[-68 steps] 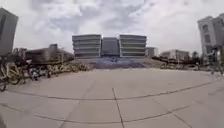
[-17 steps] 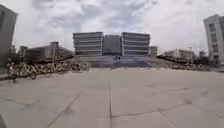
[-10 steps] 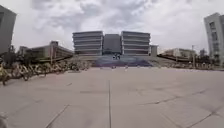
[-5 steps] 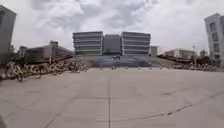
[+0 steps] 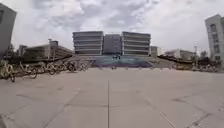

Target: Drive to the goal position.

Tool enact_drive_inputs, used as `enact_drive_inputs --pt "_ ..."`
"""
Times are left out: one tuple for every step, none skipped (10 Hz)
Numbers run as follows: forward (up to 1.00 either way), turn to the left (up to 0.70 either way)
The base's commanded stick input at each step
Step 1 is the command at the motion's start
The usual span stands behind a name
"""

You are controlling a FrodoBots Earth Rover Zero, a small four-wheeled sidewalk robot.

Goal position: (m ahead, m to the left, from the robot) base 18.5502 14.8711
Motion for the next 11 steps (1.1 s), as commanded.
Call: enact_drive_inputs --pt "0.70 0.00" --pt "0.70 0.00" --pt "0.70 0.00" --pt "0.70 0.00" --pt "0.70 0.00" --pt "0.70 0.00" --pt "0.70 0.00" --pt "0.70 0.02" --pt "0.70 0.01" --pt "0.70 0.00" --pt "0.70 0.00"
